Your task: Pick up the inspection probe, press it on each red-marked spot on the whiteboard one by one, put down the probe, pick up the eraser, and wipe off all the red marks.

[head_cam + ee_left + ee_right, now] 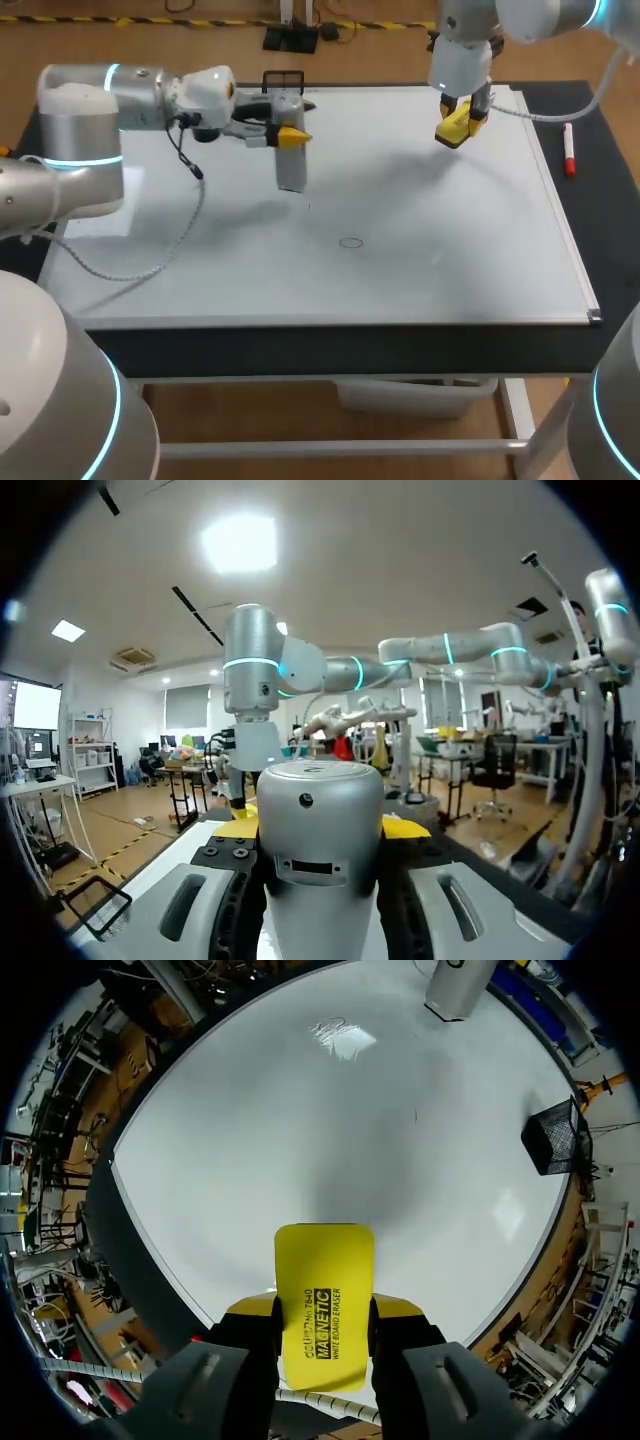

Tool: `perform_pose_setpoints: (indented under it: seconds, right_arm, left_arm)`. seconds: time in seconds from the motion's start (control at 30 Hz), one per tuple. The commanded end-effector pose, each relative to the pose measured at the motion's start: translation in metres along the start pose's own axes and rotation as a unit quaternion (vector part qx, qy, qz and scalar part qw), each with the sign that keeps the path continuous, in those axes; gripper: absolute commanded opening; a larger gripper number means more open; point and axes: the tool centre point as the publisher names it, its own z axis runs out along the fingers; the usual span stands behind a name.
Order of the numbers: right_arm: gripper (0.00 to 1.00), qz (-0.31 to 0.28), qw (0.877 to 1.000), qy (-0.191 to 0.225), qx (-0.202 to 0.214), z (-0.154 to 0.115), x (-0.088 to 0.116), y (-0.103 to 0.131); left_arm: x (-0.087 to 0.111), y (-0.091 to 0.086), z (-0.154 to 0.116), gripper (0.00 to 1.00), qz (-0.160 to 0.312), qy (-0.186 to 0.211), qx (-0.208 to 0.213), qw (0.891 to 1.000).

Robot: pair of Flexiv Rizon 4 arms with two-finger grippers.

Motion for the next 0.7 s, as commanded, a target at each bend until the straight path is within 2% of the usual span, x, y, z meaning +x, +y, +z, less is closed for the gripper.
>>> perform_pose_setpoints:
  seconds: [0.03, 0.4, 0.7]
  right_arm:
    - [0.0, -0.001, 1.0, 0.001, 0.001, -0.001, 0.0, -0.001]
    - [0.0, -0.001, 1.0, 0.001, 0.001, -0.001, 0.0, -0.001]
    - [0.0, -0.001, 1.0, 0.001, 0.001, -0.001, 0.0, -0.001]
  left_arm:
    - [-0.003, -0.009, -0.026, 0.0, 0.001, -0.007, -0.006, 1.0]
    - [-0.036, -0.004, -0.084, 0.0, -0.007, -0.062, -0.013, 0.998]
    - [-0.053, 0.006, -0.115, 0.0, -0.022, -0.091, -0.014, 0.996]
